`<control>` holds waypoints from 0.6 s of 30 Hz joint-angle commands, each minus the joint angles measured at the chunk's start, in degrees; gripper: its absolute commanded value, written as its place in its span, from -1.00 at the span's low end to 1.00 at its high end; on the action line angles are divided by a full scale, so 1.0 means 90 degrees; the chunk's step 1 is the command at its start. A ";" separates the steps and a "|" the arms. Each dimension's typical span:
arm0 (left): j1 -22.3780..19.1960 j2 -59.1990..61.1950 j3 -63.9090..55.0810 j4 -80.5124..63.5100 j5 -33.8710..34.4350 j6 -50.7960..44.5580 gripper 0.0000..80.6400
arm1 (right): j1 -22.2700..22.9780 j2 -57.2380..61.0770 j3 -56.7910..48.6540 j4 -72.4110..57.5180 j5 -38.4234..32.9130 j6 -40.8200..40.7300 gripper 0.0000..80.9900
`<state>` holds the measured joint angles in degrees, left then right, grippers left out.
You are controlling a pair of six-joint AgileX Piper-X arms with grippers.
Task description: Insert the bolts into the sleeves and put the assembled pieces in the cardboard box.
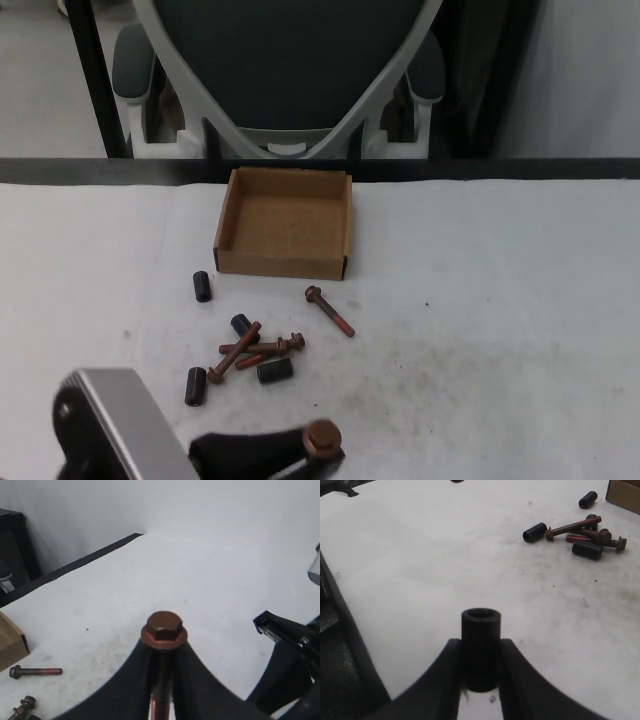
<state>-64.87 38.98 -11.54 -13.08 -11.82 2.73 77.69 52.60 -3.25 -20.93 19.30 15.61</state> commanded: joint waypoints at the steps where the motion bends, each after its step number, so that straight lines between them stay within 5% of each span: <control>1: 0.0244 -0.0040 0.0003 -0.0368 0.0094 -0.0158 -0.98 | -0.0010 -0.0071 -0.0165 -0.0036 0.0070 -0.0380 -0.99; 13: 0.2471 -0.0040 0.0003 -0.0965 0.2931 -0.1177 -0.98 | -0.0985 -0.0056 -0.0737 -0.0036 -0.0822 -0.0931 -0.99; 18: 0.2950 -0.0040 0.0003 -0.0963 0.3818 -0.1705 -0.98 | -0.1355 0.0063 -0.0872 -0.0036 -0.1217 -0.1068 -0.99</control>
<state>-40.40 38.98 -11.54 -20.53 17.10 -9.08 66.70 52.81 -9.95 -20.54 11.08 7.40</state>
